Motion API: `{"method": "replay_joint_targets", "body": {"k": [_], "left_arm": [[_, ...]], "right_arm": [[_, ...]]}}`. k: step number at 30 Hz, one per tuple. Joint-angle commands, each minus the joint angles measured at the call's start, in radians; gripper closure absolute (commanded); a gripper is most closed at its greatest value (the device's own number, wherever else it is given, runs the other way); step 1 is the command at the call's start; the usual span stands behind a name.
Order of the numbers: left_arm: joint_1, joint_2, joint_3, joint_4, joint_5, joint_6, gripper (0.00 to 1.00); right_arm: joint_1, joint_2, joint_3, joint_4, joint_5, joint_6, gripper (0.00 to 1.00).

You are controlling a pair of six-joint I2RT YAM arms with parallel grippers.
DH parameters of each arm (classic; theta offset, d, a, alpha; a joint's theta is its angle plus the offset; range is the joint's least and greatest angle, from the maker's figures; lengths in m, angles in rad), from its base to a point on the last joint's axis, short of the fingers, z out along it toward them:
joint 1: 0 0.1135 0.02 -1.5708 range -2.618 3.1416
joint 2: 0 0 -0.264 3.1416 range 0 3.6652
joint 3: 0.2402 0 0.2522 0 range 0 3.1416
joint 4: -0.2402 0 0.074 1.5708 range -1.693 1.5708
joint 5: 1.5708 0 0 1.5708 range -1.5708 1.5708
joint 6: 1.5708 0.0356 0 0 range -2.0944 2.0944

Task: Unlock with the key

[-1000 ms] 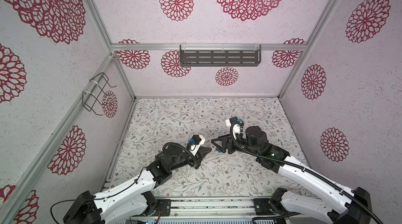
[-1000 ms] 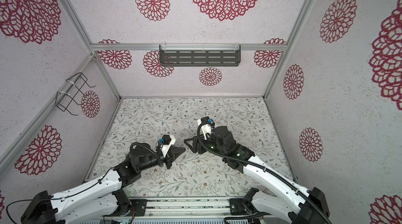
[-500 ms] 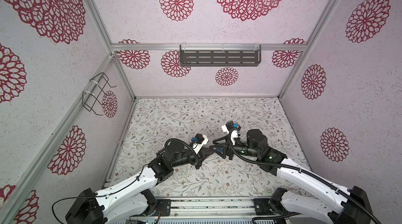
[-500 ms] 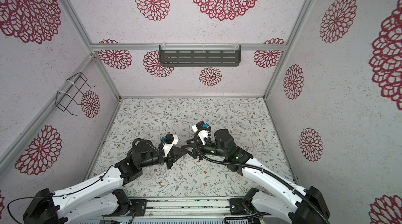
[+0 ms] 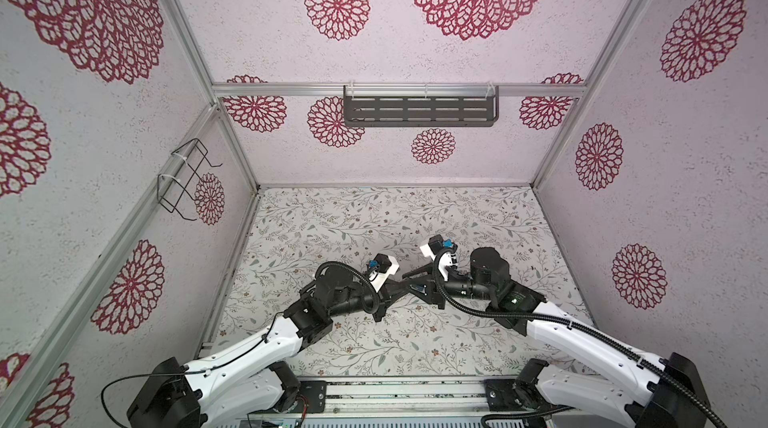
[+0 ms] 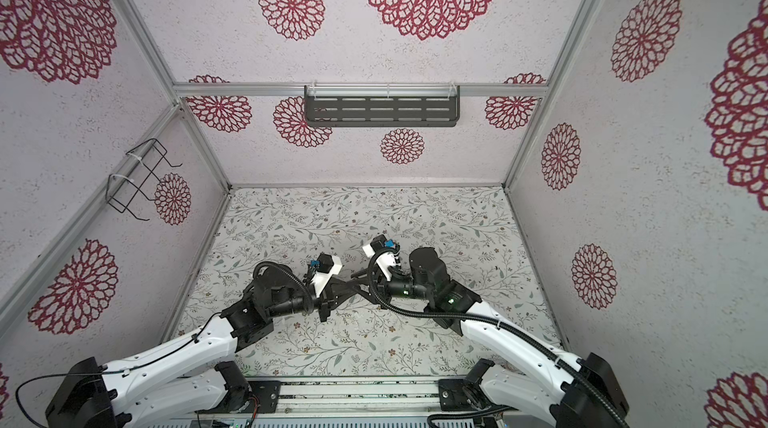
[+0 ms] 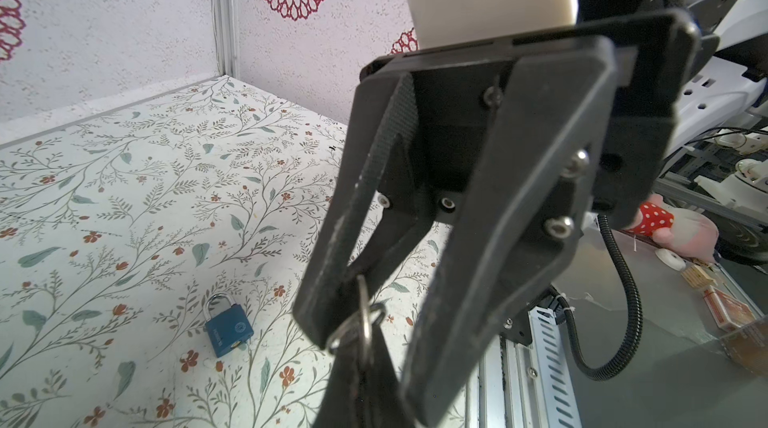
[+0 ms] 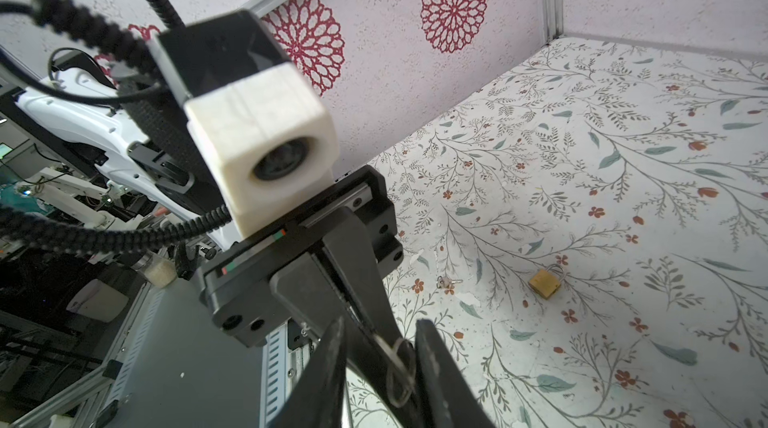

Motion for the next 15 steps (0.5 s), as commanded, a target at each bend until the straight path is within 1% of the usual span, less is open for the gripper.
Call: {"method": "replay_joint_targets", "body": {"k": [1,6,12,15], "left_arm": [[0.011,0.01,0.023,-0.001,0.023,-0.003,1.0],[0.012,0.013,0.025,0.002,0.025,-0.004,1.0],[0.012,0.013,0.033,-0.012,0.033,0.0,1.0],[0.012,0.008,0.033,-0.013,0.036,-0.004,1.0]], "right_arm": [[-0.01,-0.014,-0.007,0.035,-0.015,-0.025,0.74],[-0.014,-0.022,-0.012,0.034,-0.006,-0.026,0.81],[-0.018,-0.033,-0.007,0.022,0.007,-0.03,0.94],[-0.018,-0.032,-0.006,0.031,0.009,-0.02,0.98]]}}
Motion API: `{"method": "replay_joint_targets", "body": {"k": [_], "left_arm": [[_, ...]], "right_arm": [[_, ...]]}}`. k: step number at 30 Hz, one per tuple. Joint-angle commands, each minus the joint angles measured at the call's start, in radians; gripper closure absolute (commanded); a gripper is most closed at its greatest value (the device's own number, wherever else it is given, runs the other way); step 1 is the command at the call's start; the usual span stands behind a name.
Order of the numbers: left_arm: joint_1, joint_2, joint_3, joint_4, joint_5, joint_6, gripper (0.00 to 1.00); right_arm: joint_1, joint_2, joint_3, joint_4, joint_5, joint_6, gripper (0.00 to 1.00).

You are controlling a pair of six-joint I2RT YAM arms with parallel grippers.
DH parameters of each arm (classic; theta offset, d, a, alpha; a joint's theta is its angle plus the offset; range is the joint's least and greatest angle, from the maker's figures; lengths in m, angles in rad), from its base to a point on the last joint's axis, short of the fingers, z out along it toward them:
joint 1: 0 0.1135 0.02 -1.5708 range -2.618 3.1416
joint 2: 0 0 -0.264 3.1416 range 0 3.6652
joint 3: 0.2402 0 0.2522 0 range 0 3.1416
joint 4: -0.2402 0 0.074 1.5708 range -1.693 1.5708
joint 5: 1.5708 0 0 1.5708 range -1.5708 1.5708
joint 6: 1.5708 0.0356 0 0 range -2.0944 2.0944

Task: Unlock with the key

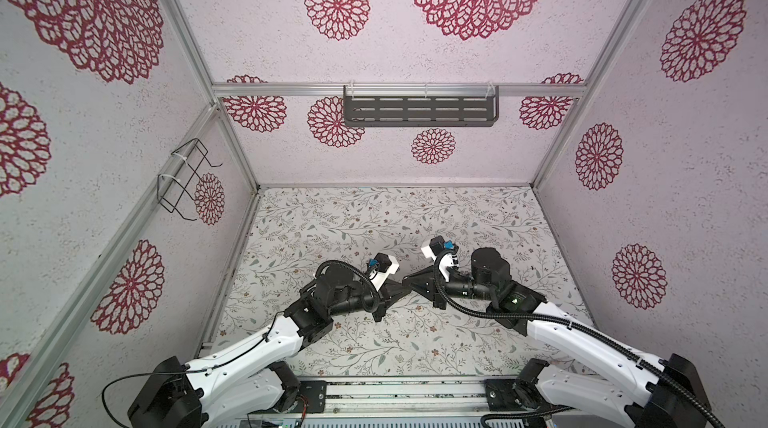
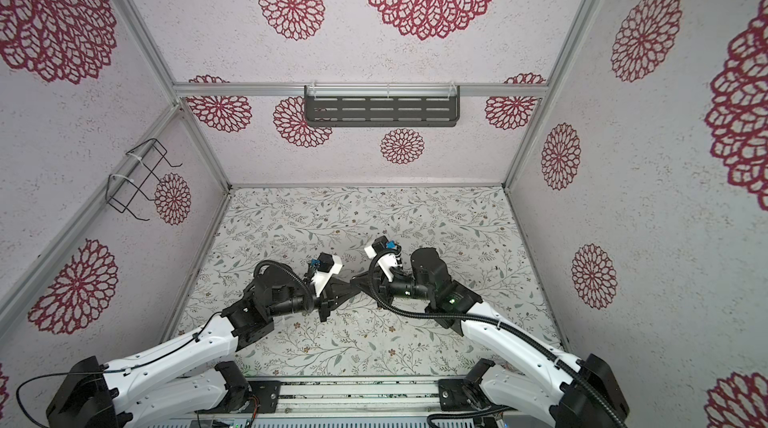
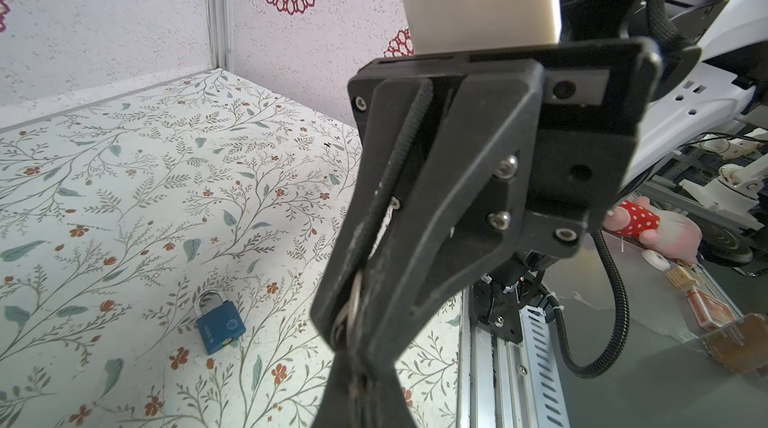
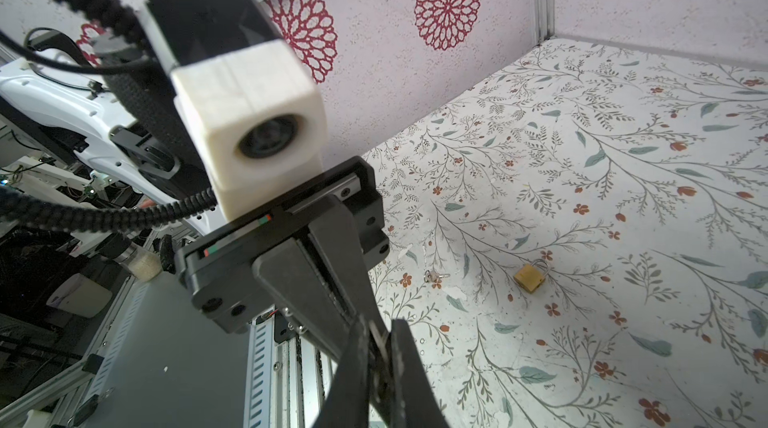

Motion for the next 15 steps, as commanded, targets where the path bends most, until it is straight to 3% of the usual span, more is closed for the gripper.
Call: {"method": "replay_joint_targets", "body": {"k": [1,3,5,7,11,15], "left_arm": [[0.007,-0.003,0.027,-0.009,0.012,0.013,1.0],[0.007,-0.008,0.026,-0.011,0.006,0.007,1.0],[0.007,-0.02,0.026,-0.02,-0.002,0.003,0.86],[0.008,-0.04,0.022,-0.031,-0.036,-0.014,0.65],[0.008,-0.094,-0.026,0.003,-0.095,-0.108,0.43],[0.008,-0.182,-0.095,0.082,-0.191,-0.259,0.32]], "right_arm": [[-0.004,-0.027,0.013,0.032,0.018,0.018,0.99],[-0.003,-0.032,0.011,0.039,0.041,0.031,1.0],[-0.005,-0.035,0.009,0.05,0.063,0.055,1.0],[-0.006,-0.039,0.008,0.066,0.081,0.087,1.0],[-0.008,-0.039,0.016,0.081,0.126,0.143,1.0],[-0.008,-0.043,-0.001,0.14,0.183,0.221,1.0]]}}
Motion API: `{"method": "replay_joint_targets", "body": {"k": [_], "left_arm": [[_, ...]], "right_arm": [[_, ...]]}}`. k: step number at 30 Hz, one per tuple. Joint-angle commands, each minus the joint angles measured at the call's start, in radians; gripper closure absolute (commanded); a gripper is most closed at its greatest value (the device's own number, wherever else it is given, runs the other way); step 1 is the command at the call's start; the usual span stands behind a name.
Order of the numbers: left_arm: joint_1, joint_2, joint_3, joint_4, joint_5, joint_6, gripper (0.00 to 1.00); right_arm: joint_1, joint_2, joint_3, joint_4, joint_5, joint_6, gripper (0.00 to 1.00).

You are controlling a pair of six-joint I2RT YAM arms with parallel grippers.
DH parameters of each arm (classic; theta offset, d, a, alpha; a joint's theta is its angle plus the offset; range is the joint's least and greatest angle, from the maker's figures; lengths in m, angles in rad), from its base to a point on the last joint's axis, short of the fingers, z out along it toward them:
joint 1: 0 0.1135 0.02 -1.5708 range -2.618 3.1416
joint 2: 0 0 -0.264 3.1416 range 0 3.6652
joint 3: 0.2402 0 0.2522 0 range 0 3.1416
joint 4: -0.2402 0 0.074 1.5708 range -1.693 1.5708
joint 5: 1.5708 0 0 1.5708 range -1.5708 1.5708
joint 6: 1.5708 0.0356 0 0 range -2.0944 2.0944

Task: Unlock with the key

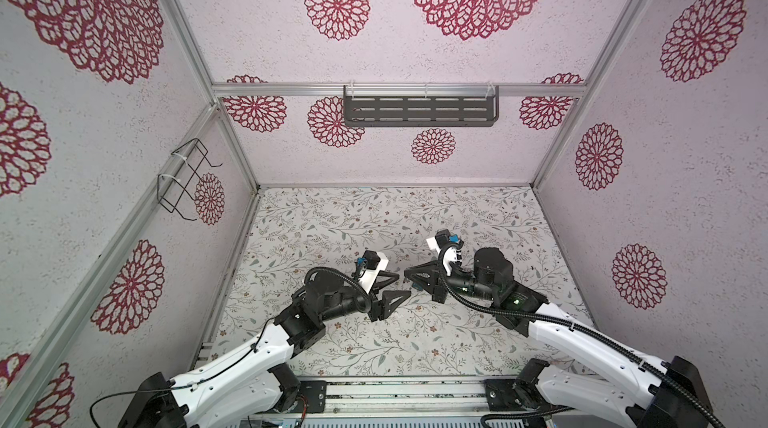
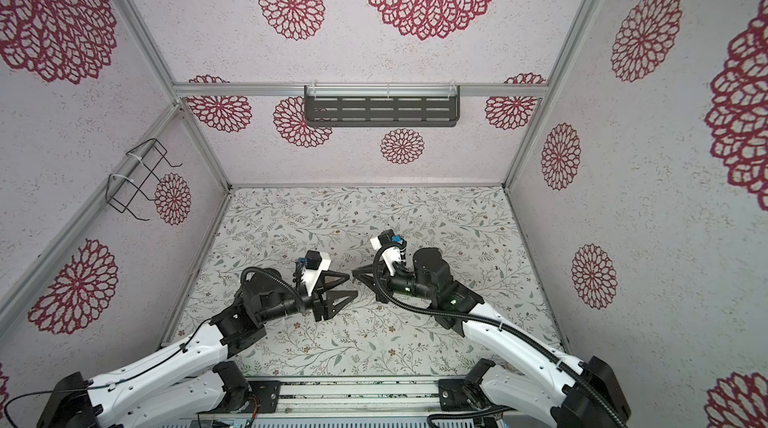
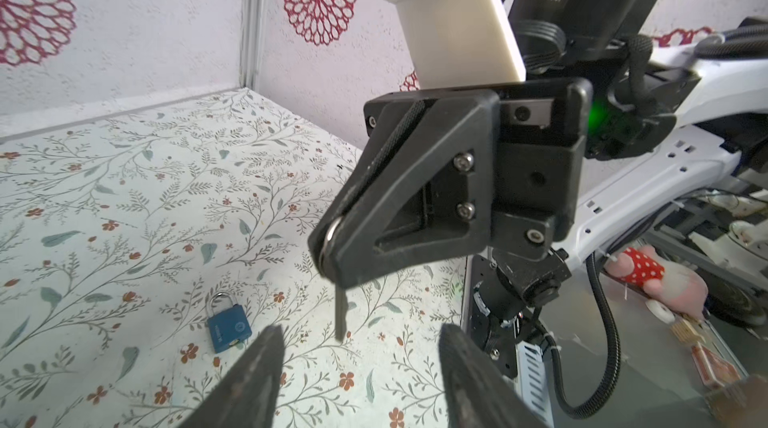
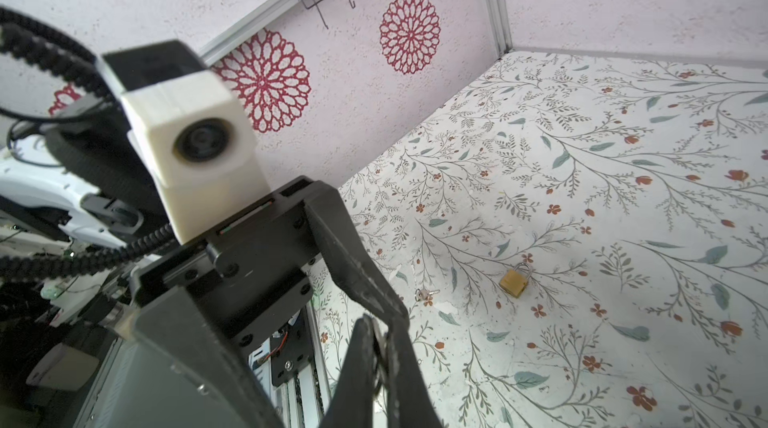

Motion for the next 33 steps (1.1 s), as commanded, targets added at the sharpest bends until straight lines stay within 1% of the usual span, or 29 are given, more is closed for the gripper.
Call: {"method": "replay_joint_targets", "body": {"k": [1,4,5,7,10,13,16,21,24,29,33], "left_arm": [[0.007,-0.069,-0.048,0.087,-0.119,-0.161,0.31],[0.004,-0.124,-0.086,0.17,-0.155,-0.289,0.28],[0.003,-0.139,-0.096,0.193,-0.186,-0.334,0.27],[0.003,-0.16,-0.121,0.25,-0.285,-0.461,0.28],[0.003,-0.154,-0.152,0.384,-0.345,-0.598,0.29],[-0.005,-0.115,-0.151,0.466,-0.387,-0.701,0.3],[-0.011,-0.06,-0.131,0.522,-0.396,-0.754,0.32],[-0.036,0.039,-0.07,0.605,-0.377,-0.775,0.37],[-0.044,0.086,-0.053,0.649,-0.372,-0.791,0.43],[-0.052,0.126,-0.062,0.716,-0.407,-0.825,0.52],[-0.065,0.137,-0.062,0.716,-0.428,-0.832,0.55]], "right_arm": [[-0.005,-0.031,-0.006,0.112,0.076,0.105,1.0],[-0.003,-0.033,-0.025,0.192,0.122,0.174,1.0],[-0.003,-0.033,-0.03,0.211,0.141,0.191,1.0],[0.0,-0.029,-0.034,0.245,0.178,0.224,1.0],[0.011,-0.015,-0.04,0.303,0.22,0.267,1.0],[0.028,0.009,-0.04,0.37,0.237,0.315,1.0],[0.049,0.029,-0.039,0.422,0.267,0.349,1.0],[0.082,0.062,-0.01,0.445,0.295,0.356,1.0],[0.092,0.076,-0.002,0.469,0.297,0.368,0.99],[0.106,0.084,-0.01,0.516,0.301,0.389,0.99],[0.115,0.084,-0.007,0.544,0.305,0.399,0.99]]}}
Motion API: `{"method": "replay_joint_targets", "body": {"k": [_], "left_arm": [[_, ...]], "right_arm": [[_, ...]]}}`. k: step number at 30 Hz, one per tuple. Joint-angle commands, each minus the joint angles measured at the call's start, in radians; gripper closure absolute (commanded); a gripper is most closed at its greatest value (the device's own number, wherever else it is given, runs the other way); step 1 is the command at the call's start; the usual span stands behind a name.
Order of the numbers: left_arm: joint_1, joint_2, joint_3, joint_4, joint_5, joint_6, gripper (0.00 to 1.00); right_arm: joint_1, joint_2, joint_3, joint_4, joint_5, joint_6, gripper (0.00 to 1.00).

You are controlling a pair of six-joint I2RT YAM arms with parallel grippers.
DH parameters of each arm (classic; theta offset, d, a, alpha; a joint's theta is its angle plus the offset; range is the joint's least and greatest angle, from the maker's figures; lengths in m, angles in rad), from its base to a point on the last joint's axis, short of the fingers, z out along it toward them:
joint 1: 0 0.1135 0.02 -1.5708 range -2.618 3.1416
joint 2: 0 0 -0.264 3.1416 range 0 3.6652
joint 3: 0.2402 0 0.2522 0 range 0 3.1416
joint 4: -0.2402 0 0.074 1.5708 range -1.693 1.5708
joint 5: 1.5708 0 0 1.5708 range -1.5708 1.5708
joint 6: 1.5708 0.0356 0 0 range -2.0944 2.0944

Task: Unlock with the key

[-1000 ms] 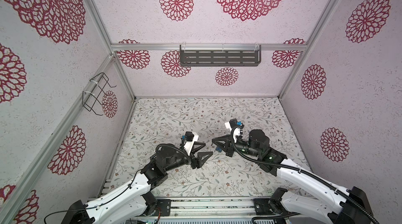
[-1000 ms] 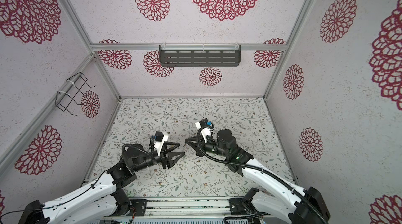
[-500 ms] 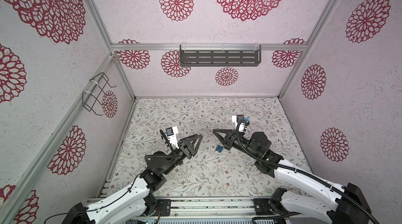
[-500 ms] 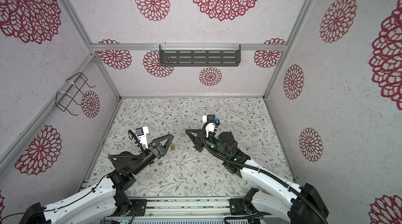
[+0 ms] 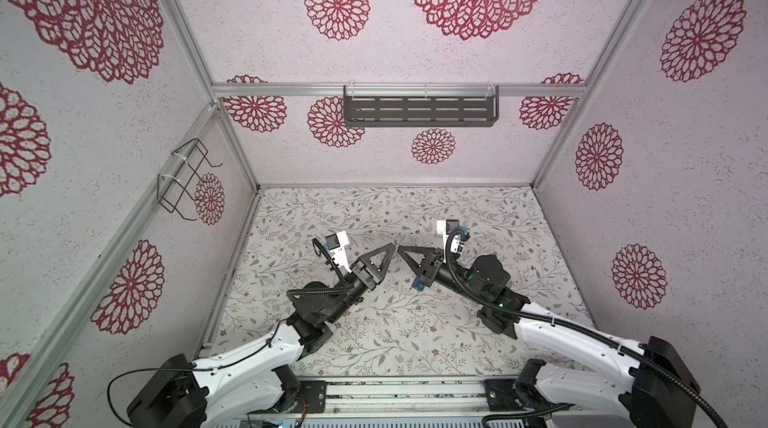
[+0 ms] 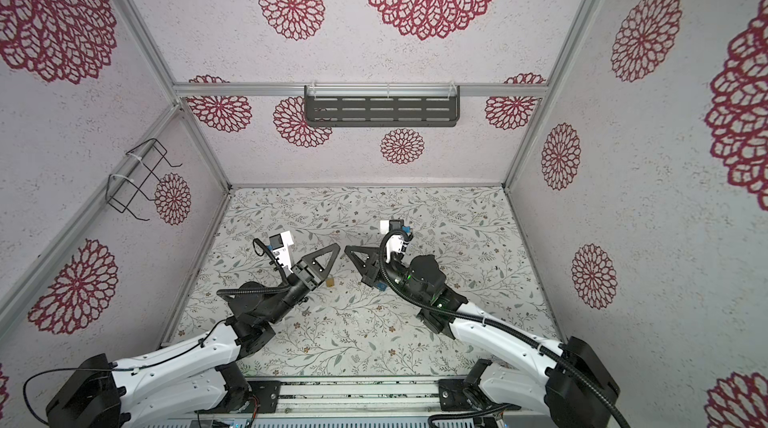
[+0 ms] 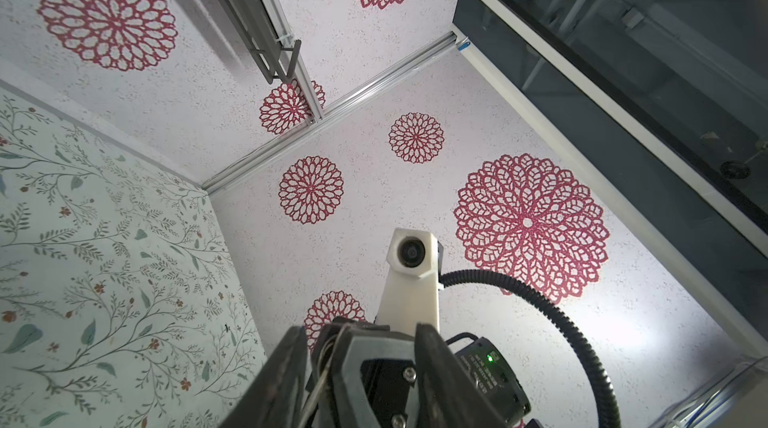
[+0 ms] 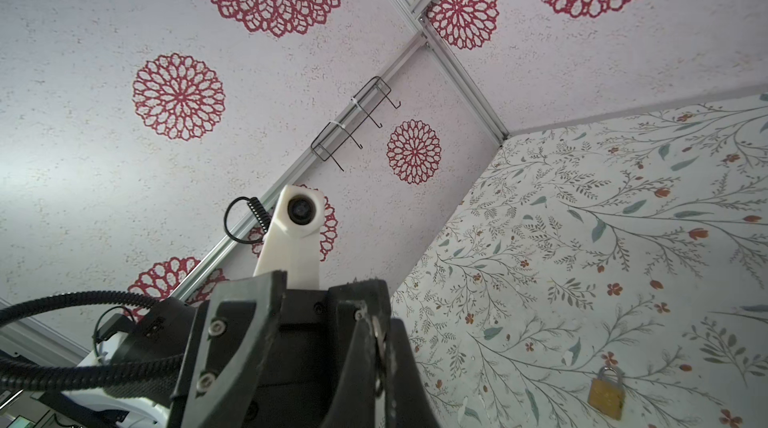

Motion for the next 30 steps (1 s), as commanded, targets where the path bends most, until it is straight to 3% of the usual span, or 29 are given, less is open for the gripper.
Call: {"method": "replay_joint_targets", "body": {"k": [1,20,27,30], "left_arm": [[-0.021,0.006,0.006,0.05,-0.036,-0.017,0.55],[-0.047,0.053,0.028,0.061,-0.043,-0.002,0.79],[-0.047,0.073,0.024,0.101,-0.043,0.002,0.94],[-0.046,0.075,0.021,0.096,-0.046,0.007,1.0]], "right_arm": [[0.009,-0.01,0.038,0.101,0.027,0.022,0.99],[0.017,0.018,0.03,0.177,0.041,0.034,0.98],[0.016,0.017,0.017,0.186,0.052,0.03,0.98],[0.016,0.012,0.018,0.175,0.05,0.02,0.93]]}}
